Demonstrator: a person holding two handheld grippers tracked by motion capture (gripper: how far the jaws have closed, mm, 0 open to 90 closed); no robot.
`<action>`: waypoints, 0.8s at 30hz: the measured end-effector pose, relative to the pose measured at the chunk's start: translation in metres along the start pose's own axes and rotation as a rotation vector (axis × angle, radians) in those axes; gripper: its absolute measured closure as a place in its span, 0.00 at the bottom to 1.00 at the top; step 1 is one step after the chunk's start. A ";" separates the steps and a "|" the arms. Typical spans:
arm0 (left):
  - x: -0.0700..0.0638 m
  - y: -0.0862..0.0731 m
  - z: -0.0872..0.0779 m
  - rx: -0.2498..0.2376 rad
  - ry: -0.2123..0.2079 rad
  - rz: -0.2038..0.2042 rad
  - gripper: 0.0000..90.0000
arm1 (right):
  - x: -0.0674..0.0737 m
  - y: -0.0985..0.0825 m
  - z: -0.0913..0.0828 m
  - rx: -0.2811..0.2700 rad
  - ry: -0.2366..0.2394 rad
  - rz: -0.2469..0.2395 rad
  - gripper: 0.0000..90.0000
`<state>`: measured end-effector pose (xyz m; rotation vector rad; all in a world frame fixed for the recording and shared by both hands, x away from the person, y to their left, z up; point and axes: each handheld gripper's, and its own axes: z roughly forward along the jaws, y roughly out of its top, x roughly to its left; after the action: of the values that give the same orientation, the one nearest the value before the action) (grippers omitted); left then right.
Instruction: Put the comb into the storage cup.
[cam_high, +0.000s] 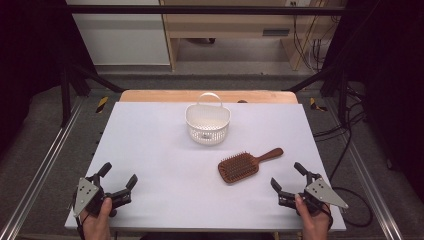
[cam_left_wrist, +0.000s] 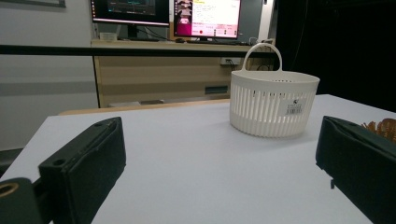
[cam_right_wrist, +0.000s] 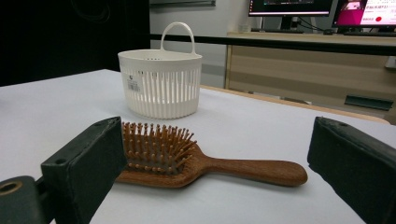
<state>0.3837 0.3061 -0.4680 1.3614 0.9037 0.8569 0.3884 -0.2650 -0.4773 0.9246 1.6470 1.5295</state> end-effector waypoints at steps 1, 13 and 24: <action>0.000 0.000 0.000 0.000 0.000 0.000 0.02 | 0.000 0.000 0.000 0.000 0.000 0.000 0.05; 0.000 0.000 -0.002 0.028 0.032 -0.041 0.02 | 0.002 0.001 0.002 0.046 -0.012 0.022 0.04; 0.006 0.000 -0.001 0.023 0.043 -0.074 0.02 | 0.001 0.026 0.032 0.168 -0.011 -0.001 0.05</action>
<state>0.3848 0.3119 -0.4680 1.3249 0.9938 0.8238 0.4171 -0.2469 -0.4533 1.0182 1.7883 1.3992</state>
